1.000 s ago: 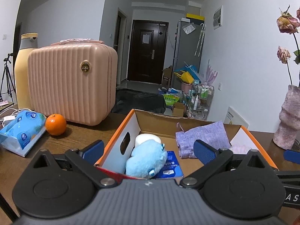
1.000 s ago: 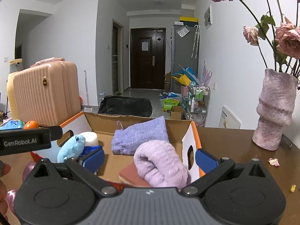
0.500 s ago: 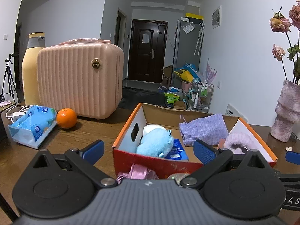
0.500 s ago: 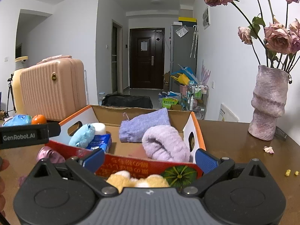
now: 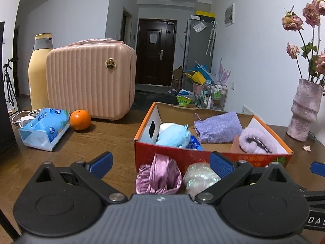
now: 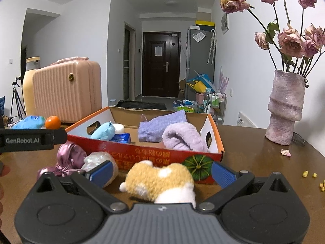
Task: Organize soft objects
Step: 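Withdraw both grippers from the box toward the remaining soft objects, then grasp the pink satin scrunchie with the left gripper and lift it, then grasp the yellow-and-white plush sheep with the right gripper while the left gripper holds the scrunchie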
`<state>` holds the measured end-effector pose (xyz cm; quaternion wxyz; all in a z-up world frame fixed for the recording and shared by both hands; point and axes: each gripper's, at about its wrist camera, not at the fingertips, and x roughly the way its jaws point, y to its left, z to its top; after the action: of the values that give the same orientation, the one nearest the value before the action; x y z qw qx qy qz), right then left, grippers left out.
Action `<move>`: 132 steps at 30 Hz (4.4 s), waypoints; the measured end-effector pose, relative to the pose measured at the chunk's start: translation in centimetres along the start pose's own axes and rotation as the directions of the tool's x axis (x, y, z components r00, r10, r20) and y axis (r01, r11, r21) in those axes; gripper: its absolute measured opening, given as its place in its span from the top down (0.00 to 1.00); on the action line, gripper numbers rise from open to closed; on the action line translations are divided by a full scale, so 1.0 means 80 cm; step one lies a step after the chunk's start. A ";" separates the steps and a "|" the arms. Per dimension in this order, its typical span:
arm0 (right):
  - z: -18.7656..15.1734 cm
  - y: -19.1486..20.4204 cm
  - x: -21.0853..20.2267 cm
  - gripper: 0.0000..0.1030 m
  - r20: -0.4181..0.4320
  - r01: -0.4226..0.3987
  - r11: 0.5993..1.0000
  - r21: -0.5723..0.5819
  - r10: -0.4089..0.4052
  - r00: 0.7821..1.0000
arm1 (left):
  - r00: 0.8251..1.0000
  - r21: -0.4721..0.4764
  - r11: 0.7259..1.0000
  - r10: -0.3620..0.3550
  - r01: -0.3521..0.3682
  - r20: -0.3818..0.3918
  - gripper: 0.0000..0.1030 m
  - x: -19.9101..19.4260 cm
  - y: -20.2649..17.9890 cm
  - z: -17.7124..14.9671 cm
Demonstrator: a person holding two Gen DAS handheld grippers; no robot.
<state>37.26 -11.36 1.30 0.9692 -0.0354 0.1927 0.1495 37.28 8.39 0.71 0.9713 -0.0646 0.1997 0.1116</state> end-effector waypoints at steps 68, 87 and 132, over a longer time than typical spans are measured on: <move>-0.056 -0.056 -0.024 0.00 -0.087 0.118 0.975 0.186 -0.104 0.991 | 0.960 0.152 0.983 -0.054 0.098 -0.274 0.11 0.092 0.037 -0.041; -0.057 -0.062 -0.019 0.00 -0.101 0.117 0.971 0.211 -0.098 0.990 | 0.953 0.140 0.981 -0.090 0.135 -0.290 0.62 0.097 0.041 -0.042; -0.044 -0.019 0.023 0.00 -0.063 0.056 0.998 0.015 -0.055 0.996 | 0.990 0.064 0.990 -0.124 0.129 -0.074 0.64 -0.035 0.026 -0.042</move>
<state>38.10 -12.77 -2.62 0.9666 -0.0372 0.2233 0.1199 33.01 9.29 -1.38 0.9705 -0.0476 0.2329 0.0406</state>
